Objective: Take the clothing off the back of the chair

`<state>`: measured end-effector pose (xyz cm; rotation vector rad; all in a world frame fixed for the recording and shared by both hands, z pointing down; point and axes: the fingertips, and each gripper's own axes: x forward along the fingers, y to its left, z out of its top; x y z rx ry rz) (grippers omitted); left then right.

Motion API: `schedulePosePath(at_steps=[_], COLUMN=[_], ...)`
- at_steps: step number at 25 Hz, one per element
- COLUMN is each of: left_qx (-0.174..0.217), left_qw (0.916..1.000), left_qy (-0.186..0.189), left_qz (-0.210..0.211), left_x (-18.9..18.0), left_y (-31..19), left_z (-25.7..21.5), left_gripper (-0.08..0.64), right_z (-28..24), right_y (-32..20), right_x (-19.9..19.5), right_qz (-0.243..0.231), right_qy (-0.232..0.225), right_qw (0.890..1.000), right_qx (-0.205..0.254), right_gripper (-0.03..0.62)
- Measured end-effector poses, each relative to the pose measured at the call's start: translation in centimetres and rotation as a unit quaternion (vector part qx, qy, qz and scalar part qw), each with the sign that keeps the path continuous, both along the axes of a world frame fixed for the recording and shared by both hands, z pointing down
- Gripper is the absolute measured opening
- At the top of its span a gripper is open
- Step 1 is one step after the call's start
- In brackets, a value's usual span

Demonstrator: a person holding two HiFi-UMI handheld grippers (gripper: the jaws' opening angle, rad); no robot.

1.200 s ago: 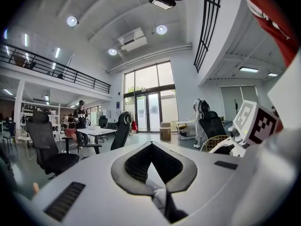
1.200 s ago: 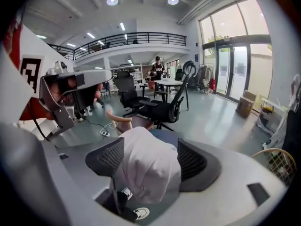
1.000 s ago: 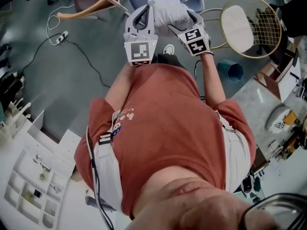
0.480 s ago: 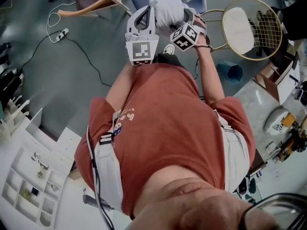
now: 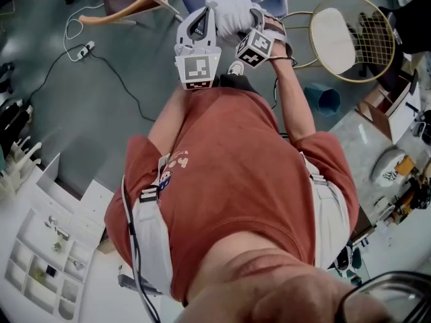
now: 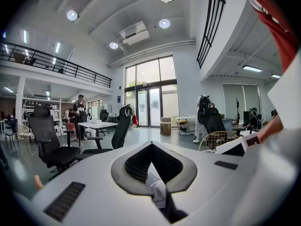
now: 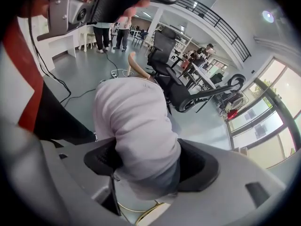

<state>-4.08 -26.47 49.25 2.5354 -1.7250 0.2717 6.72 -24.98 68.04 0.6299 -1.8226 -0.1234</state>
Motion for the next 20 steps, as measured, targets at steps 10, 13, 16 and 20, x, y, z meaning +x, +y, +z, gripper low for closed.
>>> schedulePosePath(at_steps=[10, 13, 16, 20], left_qx=[-0.001, 0.000, 0.002, 0.002], left_qw=[1.0000, 1.0000, 1.0000, 1.0000], left_qy=[0.000, 0.002, 0.002, 0.001], left_qz=[0.003, 0.004, 0.002, -0.002], left_x=[0.6, 0.9, 0.8, 0.3], left_y=[0.2, 0.1, 0.1, 0.0], left_z=[0.0, 0.0, -0.2, -0.4], left_gripper=[0.014, 0.014, 0.014, 0.014], right_z=[-1.0, -1.3, -1.9, -2.6], right_y=[0.5, 0.7, 1.0, 1.3], right_x=[0.1, 0.3, 0.4, 0.2], right_qz=[-0.033, -0.034, -0.032, -0.032], right_qy=[0.018, 0.014, 0.004, -0.008], right_qw=[0.999, 0.999, 0.999, 0.998], right_qx=[0.000, 0.011, 0.029, 0.048], right_gripper=[0.264, 0.246, 0.234, 0.221])
